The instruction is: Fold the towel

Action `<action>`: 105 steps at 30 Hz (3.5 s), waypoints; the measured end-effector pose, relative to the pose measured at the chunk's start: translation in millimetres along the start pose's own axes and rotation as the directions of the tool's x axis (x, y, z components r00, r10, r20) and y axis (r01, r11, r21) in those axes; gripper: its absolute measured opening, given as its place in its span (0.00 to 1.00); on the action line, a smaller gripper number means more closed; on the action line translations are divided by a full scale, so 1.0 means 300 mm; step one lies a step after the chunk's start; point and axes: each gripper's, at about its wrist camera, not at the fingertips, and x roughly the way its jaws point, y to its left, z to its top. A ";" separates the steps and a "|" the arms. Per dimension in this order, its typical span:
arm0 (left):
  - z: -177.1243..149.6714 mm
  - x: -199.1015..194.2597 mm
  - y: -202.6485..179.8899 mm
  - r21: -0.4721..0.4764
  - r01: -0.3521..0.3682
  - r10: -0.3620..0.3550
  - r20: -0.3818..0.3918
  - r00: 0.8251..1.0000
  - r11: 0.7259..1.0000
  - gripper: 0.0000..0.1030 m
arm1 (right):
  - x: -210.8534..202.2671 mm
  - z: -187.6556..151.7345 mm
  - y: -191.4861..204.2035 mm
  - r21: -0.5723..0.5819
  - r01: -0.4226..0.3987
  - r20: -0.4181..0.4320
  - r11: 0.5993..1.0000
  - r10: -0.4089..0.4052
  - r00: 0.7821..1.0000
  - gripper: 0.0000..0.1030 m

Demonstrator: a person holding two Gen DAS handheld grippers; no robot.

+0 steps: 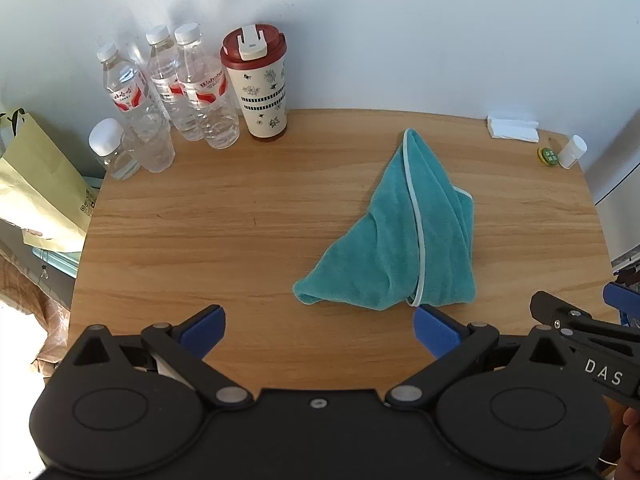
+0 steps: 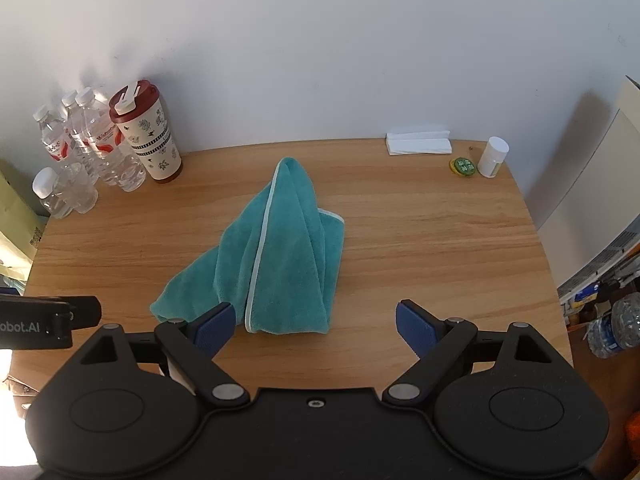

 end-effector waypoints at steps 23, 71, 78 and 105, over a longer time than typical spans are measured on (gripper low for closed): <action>-0.002 0.035 0.027 0.047 -0.008 0.010 -0.030 1.000 0.999 1.00 | 0.000 0.005 0.044 -0.011 0.026 0.007 1.000 -0.026 1.000 0.88; 0.050 0.137 0.113 0.103 0.041 -0.030 -0.109 0.994 0.994 1.00 | 0.098 -0.010 0.040 0.113 0.126 -0.032 0.986 -0.123 0.992 0.88; 0.087 0.181 0.140 0.138 0.031 -0.022 -0.066 0.998 0.990 1.00 | 0.143 -0.041 0.058 0.120 0.115 0.008 0.986 -0.117 0.993 0.88; 0.418 0.551 0.056 0.246 0.316 -0.354 0.129 0.926 0.916 1.00 | 0.475 -0.144 0.142 0.111 -0.054 0.005 0.992 0.054 0.999 0.49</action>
